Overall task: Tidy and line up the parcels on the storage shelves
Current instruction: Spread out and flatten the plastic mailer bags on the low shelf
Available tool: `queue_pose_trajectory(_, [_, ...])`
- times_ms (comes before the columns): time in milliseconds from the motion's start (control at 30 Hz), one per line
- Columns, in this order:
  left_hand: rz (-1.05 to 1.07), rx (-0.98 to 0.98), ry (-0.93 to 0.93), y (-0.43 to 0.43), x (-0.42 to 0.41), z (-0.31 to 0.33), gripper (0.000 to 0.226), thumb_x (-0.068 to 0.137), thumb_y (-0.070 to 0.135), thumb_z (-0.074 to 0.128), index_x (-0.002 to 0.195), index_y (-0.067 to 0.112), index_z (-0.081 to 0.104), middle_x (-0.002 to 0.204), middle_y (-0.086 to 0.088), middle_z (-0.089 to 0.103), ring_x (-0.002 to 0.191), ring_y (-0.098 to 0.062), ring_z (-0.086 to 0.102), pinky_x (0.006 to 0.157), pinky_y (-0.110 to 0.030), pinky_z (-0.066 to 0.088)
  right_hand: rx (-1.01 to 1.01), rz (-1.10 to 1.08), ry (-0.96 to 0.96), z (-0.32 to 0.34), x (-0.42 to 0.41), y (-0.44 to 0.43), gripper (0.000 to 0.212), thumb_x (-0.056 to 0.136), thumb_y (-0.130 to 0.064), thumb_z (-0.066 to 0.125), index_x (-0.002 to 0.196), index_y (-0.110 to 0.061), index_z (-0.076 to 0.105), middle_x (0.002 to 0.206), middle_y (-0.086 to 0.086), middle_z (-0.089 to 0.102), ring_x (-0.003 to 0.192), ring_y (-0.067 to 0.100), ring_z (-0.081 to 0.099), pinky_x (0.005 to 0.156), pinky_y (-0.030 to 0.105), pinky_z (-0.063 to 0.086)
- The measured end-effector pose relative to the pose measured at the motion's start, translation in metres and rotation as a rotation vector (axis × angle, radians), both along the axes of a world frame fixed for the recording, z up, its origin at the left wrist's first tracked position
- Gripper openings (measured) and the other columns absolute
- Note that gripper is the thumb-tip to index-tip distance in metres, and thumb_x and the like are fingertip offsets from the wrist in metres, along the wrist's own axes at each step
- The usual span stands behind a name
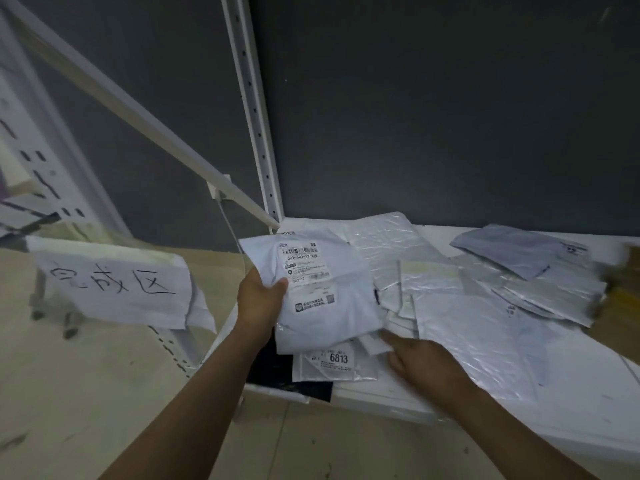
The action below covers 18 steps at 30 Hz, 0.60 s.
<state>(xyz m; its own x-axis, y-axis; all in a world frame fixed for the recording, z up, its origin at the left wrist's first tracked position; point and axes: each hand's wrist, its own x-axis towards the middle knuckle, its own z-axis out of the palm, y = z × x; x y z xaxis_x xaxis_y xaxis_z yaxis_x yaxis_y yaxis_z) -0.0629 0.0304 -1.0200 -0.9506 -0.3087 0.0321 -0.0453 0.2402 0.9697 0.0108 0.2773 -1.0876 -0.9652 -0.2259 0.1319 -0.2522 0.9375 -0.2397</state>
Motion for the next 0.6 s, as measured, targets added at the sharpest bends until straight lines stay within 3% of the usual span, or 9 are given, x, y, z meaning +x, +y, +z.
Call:
queue_pose_trajectory(33, [-0.027,0.078,0.003,0.001,0.001,-0.002,0.036,0.087,0.002,0.063,0.123,0.007,0.06,0.115,-0.007,0.067,0.105,-0.024,0.064,0.092,-0.041,0.053,-0.032,-0.04,0.017,0.001,-0.001,0.003,0.045,0.088,-0.024,0.043,0.13,-0.018,0.058,0.073,0.014,0.071,0.057,0.031,0.066,0.044,0.033,0.049])
queue_pose_trajectory(67, [-0.054,0.144,0.01,0.002,0.001,-0.003,0.036,0.087,-0.001,0.062,0.122,0.008,0.06,0.113,-0.005,0.068,0.103,-0.022,0.065,0.088,-0.037,0.053,-0.037,-0.117,0.064,0.001,-0.003,0.007,0.041,0.088,-0.019,0.044,0.127,-0.017,0.056,0.066,0.017,0.068,0.055,0.032,0.064,0.043,0.032,0.046])
queue_pose_trajectory(167, [-0.155,0.193,0.025,0.004,0.002,-0.008,0.041,0.087,-0.001,0.063,0.124,0.015,0.058,0.115,-0.001,0.067,0.104,-0.02,0.064,0.09,-0.037,0.052,-0.302,-0.373,-0.038,0.003,-0.001,0.023,0.041,0.099,-0.016,0.039,0.139,-0.014,0.044,0.089,0.018,0.066,0.077,0.032,0.061,0.063,0.033,0.04])
queue_pose_trajectory(300, [-0.308,-0.041,-0.08,0.014,0.002,-0.028,0.057,0.083,0.009,0.071,0.136,0.011,0.051,0.132,-0.009,0.058,0.119,-0.028,0.056,0.1,-0.046,0.047,-0.391,-0.483,-0.02,0.004,-0.001,0.029,0.051,0.101,-0.021,0.036,0.151,-0.017,0.026,0.094,0.012,0.064,0.071,0.023,0.058,0.061,0.03,0.046])
queue_pose_trajectory(400, [-0.313,-0.167,-0.177,0.037,0.004,-0.043,0.064,0.084,0.011,0.071,0.142,0.01,0.042,0.135,-0.007,0.052,0.126,-0.028,0.049,0.1,-0.03,0.04,-0.182,-0.46,0.067,0.007,0.002,0.033,0.061,0.097,-0.015,0.049,0.152,-0.01,0.022,0.069,0.009,0.059,0.051,0.018,0.047,0.048,0.027,0.038])
queue_pose_trajectory(467, [-0.32,-0.188,-0.192,0.052,0.005,-0.052,0.071,0.084,0.014,0.073,0.144,0.013,0.036,0.134,-0.005,0.051,0.127,-0.027,0.047,0.098,-0.028,0.039,0.036,-0.337,0.2,0.007,0.003,0.038,0.068,0.074,0.002,0.074,0.137,0.003,0.048,0.05,0.005,0.047,0.036,0.012,0.027,0.037,0.021,0.024])
queue_pose_trajectory(500, [-0.335,-0.199,-0.175,0.058,0.006,-0.056,0.075,0.083,0.015,0.074,0.146,0.015,0.033,0.135,-0.006,0.052,0.127,-0.027,0.048,0.098,-0.028,0.04,0.11,-0.289,0.316,0.005,0.005,0.04,0.066,0.064,0.005,0.076,0.127,0.005,0.058,0.047,0.006,0.051,0.032,0.012,0.02,0.037,0.018,0.019])
queue_pose_trajectory(533, [-0.35,-0.228,-0.17,0.063,0.007,-0.058,0.08,0.083,0.015,0.074,0.149,0.014,0.028,0.136,-0.007,0.052,0.126,-0.026,0.049,0.096,-0.026,0.04,0.15,-0.223,0.423,0.001,0.007,0.042,0.061,0.061,0.003,0.073,0.121,0.003,0.064,0.055,0.01,0.061,0.027,0.014,0.02,0.038,0.017,0.018])
queue_pose_trajectory(600, [-0.392,-0.332,-0.164,0.069,0.008,-0.063,0.092,0.085,0.016,0.072,0.154,0.014,0.01,0.139,-0.011,0.05,0.125,-0.027,0.05,0.095,-0.028,0.04,0.201,-0.105,0.528,-0.004,0.01,0.04,0.057,0.065,-0.008,0.061,0.122,-0.007,0.065,0.094,0.011,0.074,0.024,0.018,0.035,0.036,0.019,0.018])
